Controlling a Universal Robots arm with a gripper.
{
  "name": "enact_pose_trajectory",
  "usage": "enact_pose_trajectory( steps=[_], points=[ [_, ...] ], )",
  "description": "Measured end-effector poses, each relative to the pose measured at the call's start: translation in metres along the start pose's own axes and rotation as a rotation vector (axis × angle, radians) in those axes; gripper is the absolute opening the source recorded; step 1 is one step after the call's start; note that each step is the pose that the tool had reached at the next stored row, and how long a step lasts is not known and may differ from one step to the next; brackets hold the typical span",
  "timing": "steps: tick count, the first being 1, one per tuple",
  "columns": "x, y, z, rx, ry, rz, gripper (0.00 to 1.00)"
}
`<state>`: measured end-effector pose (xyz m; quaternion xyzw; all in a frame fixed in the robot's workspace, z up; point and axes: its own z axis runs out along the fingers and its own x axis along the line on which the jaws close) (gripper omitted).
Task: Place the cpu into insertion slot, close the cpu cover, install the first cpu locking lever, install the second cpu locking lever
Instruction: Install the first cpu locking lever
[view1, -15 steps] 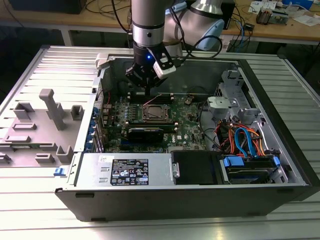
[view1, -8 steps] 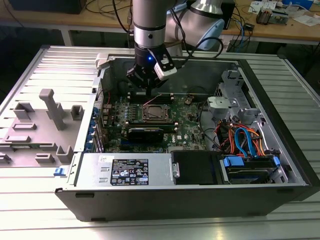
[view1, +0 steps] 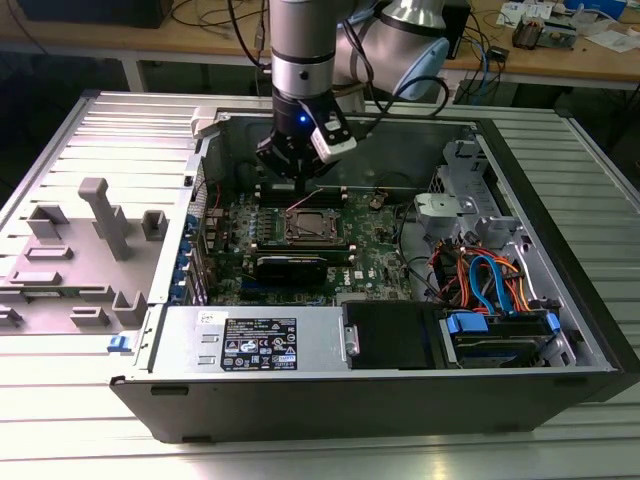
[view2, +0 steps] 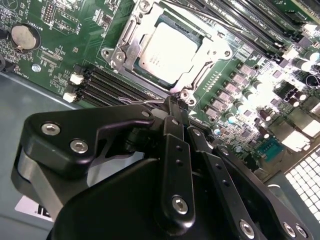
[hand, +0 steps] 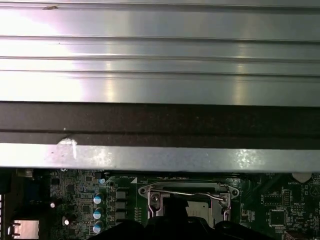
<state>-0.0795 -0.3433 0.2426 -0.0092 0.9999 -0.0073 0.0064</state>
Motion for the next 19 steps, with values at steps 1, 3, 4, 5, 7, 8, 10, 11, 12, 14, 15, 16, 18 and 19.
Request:
enact_pose_trajectory(
  steps=[1, 3, 4, 5, 7, 8, 10, 11, 12, 14, 15, 16, 18, 19],
  points=[
    [-0.0004, 0.0007, 0.0008, 0.0000, 0.0001, 0.000, 0.11],
    [-0.0007, 0.0019, 0.0026, 0.0000, 0.0001, 0.000, 0.11],
    [-0.0008, 0.0029, 0.0036, 0.0001, 0.0001, 0.000, 0.11],
    [-0.0010, 0.0045, 0.0043, 0.0001, 0.0001, 0.000, 0.11],
    [-0.0010, 0.0058, 0.0046, 0.0001, 0.0001, 0.000, 0.11],
    [-0.0010, 0.0063, 0.0047, 0.0006, 0.0002, 0.000, 0.11],
    [-0.0012, 0.0070, 0.0054, 0.0005, 0.0000, 0.000, 0.11],
    [-0.0014, 0.0073, 0.0059, 0.0007, 0.0002, 0.000, 0.11],
    [-0.0018, 0.0076, 0.0064, 0.0007, 0.0002, 0.000, 0.11],
    [-0.0025, 0.0080, 0.0079, 0.0006, 0.0002, 0.000, 0.11],
    [-0.0029, 0.0081, 0.0084, 0.0007, 0.0001, 0.000, 0.11],
    [-0.0035, 0.0083, 0.0091, 0.0007, 0.0002, 0.000, 0.11],
    [-0.0047, 0.0085, 0.0098, 0.0007, 0.0001, 0.000, 0.11],
    [-0.0056, 0.0086, 0.0102, 0.0007, 0.0002, 0.000, 0.11]
  ],
)
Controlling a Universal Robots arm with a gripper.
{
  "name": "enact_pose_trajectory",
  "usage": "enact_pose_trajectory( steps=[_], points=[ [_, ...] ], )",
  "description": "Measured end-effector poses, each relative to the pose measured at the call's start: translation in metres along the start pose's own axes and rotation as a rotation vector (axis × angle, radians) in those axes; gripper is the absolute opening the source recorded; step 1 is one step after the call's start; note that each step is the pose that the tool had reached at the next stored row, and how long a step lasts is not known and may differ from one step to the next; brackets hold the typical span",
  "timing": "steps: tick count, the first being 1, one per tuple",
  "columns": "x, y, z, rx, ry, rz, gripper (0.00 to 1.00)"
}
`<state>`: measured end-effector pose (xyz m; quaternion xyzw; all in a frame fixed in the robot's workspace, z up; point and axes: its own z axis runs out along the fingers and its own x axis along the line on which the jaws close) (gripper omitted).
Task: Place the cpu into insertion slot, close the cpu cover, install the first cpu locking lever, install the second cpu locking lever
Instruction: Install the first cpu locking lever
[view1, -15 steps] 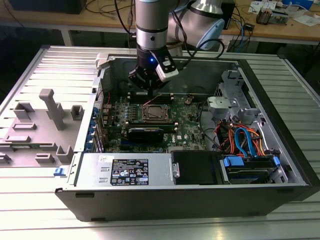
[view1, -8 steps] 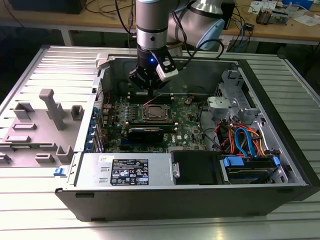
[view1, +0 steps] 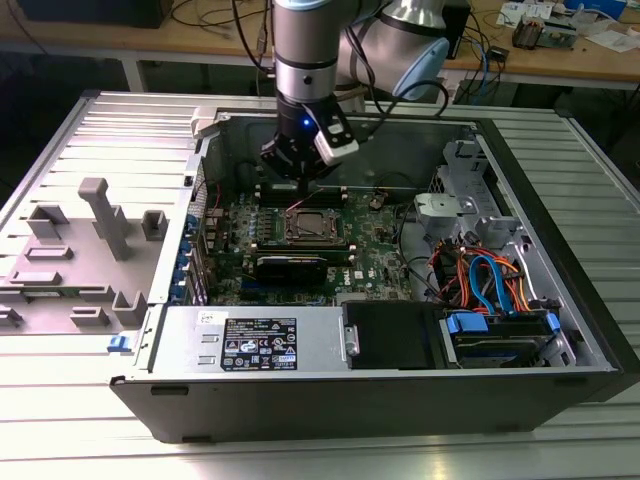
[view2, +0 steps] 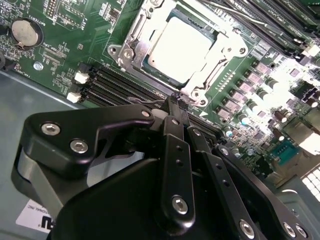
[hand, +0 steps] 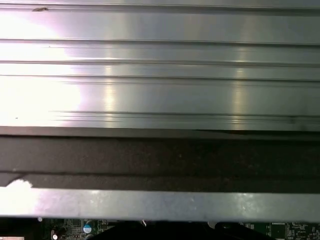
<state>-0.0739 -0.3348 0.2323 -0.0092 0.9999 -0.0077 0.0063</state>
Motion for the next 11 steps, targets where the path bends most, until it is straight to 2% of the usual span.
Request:
enact_pose_trajectory(
  steps=[11],
  points=[
    [-0.0079, 0.0012, 0.0050, -0.0001, 0.0000, 0.000, 0.11]
  ],
)
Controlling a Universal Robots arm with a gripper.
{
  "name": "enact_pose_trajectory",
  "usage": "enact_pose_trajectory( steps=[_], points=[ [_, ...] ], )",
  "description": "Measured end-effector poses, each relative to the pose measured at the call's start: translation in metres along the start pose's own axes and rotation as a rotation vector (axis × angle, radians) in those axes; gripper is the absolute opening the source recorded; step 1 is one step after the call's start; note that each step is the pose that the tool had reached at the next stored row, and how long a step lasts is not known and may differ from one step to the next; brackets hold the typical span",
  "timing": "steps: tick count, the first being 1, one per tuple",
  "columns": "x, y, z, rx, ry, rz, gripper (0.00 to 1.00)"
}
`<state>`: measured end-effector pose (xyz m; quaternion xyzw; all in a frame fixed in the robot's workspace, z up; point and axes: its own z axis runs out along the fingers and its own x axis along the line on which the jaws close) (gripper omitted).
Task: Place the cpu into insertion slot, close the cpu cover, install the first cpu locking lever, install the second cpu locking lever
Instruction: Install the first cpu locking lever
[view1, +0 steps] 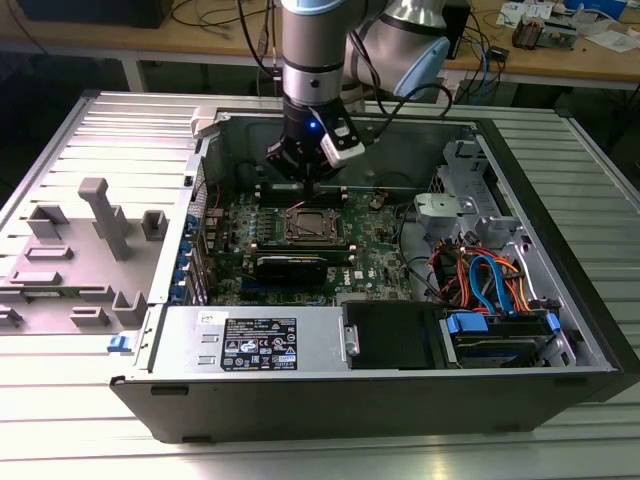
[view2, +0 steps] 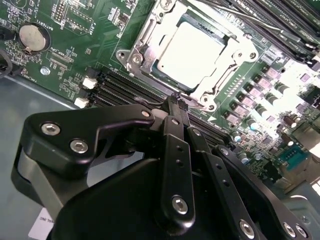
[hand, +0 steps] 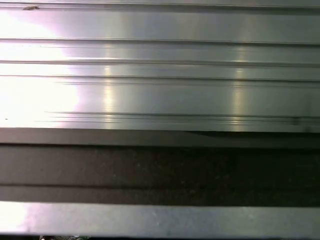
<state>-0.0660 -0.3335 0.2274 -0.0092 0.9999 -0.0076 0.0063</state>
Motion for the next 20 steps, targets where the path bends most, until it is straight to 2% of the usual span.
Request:
enact_pose_trajectory(
  steps=[8, 11, 13, 17, 20],
  points=[
    [-0.0065, 0.0002, 0.0098, 0.0000, 0.0000, 0.000, 0.11],
    [-0.0076, 0.0002, 0.0106, -0.0003, 0.0000, 0.000, 0.11],
    [-0.0063, 0.0002, 0.0107, -0.0011, -0.0001, 0.000, 0.11],
    [0.0016, 0.0004, 0.0105, -0.0021, 0.0000, 0.000, 0.11],
    [0.0009, 0.0012, 0.0105, -0.0021, 0.0001, 0.000, 0.11]
  ],
)
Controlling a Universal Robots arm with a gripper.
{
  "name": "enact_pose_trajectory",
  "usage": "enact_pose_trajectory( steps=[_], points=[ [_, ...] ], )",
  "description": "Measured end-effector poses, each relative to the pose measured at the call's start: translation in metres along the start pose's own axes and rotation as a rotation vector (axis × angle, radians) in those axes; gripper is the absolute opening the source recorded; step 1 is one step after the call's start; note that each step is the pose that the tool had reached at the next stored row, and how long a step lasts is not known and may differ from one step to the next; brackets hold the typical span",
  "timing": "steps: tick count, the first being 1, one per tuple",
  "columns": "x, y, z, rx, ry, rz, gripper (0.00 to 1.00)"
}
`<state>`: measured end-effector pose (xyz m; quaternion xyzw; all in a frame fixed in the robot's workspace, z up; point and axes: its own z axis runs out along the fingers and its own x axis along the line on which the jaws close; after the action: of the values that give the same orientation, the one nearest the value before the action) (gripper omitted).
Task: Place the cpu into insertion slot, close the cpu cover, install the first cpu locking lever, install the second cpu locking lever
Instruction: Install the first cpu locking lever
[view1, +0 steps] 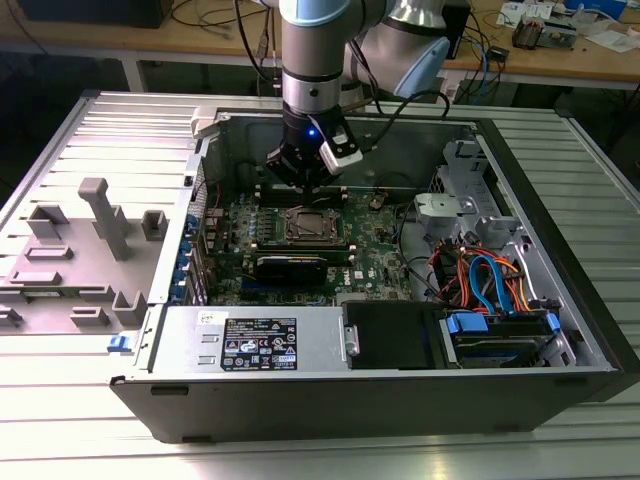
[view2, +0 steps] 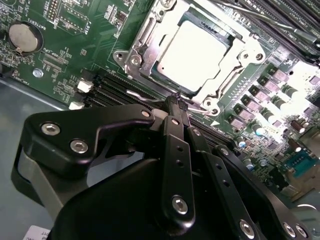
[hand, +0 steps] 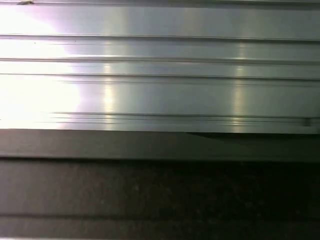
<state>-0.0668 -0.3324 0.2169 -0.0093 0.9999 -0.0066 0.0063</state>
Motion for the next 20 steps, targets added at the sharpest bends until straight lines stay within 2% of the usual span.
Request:
enact_pose_trajectory(
  steps=[14, 20],
  points=[
    [-0.0182, 0.0007, 0.0021, 0.0000, -0.0001, 0.000, 0.11],
    [-0.0202, 0.0007, 0.0061, 0.0000, 0.0000, 0.000, 0.11]
  ],
)
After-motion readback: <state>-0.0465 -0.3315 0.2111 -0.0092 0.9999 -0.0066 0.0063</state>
